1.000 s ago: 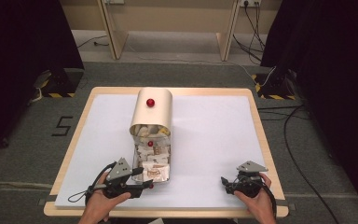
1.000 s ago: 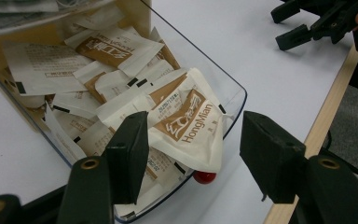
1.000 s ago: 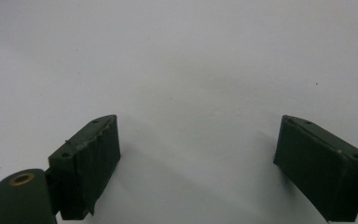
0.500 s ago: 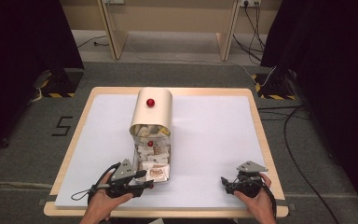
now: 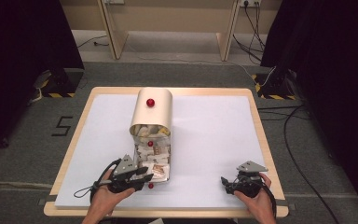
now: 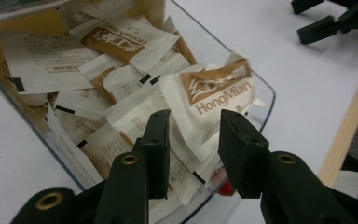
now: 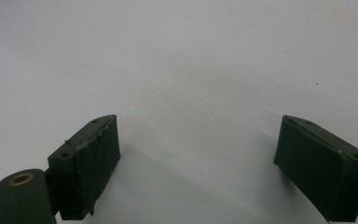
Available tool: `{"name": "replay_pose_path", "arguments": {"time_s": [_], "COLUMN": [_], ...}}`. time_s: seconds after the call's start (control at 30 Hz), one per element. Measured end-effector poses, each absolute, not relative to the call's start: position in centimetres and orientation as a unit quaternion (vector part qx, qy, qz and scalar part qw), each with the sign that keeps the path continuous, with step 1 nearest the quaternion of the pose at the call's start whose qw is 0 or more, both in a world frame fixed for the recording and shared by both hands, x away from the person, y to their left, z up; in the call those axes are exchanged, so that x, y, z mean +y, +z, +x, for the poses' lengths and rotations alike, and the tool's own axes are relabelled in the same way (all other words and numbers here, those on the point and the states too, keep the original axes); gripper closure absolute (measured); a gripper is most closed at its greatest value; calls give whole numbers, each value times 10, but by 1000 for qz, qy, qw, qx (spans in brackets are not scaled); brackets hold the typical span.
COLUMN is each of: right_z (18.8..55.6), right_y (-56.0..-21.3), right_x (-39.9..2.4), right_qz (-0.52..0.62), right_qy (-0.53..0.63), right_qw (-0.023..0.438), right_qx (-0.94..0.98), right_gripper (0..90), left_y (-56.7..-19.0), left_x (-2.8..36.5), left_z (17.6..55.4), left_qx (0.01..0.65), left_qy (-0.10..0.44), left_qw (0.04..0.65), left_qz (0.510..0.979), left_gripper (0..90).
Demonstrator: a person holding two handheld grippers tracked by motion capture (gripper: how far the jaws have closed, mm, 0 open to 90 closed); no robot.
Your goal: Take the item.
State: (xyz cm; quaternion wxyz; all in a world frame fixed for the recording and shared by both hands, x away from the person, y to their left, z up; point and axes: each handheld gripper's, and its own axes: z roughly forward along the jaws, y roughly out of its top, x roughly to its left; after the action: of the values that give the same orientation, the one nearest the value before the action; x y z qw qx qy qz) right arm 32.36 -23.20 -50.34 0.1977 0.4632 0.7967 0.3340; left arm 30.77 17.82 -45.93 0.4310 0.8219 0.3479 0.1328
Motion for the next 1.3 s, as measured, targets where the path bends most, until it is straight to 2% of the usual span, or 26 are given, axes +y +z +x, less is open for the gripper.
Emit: {"name": "replay_pose_path", "arguments": {"time_s": [0.07,0.23,0.53,0.83,1.3], "right_z": [324,324,324,324,324], "right_y": [-503,-503,-503,-503,-504], "right_x": [-232,-232,-232,-232,-232], "right_qz": [464,463,463,463,463], "right_qy": [334,334,334,334,335], "right_qw": [197,198,198,198,198], "right_qx": [796,797,797,797,797], "right_gripper": [140,140,139,139,138], "left_y": [-460,-462,-461,-459,-441], "left_x": [177,175,168,171,188], "left_z": [308,309,307,306,299], "left_qx": [348,346,322,312,303], "left_qy": [138,139,136,136,156], "left_qw": [427,423,432,450,480], "left_qz": [823,826,831,825,808], "left_gripper": [659,755,747,881,895]}}
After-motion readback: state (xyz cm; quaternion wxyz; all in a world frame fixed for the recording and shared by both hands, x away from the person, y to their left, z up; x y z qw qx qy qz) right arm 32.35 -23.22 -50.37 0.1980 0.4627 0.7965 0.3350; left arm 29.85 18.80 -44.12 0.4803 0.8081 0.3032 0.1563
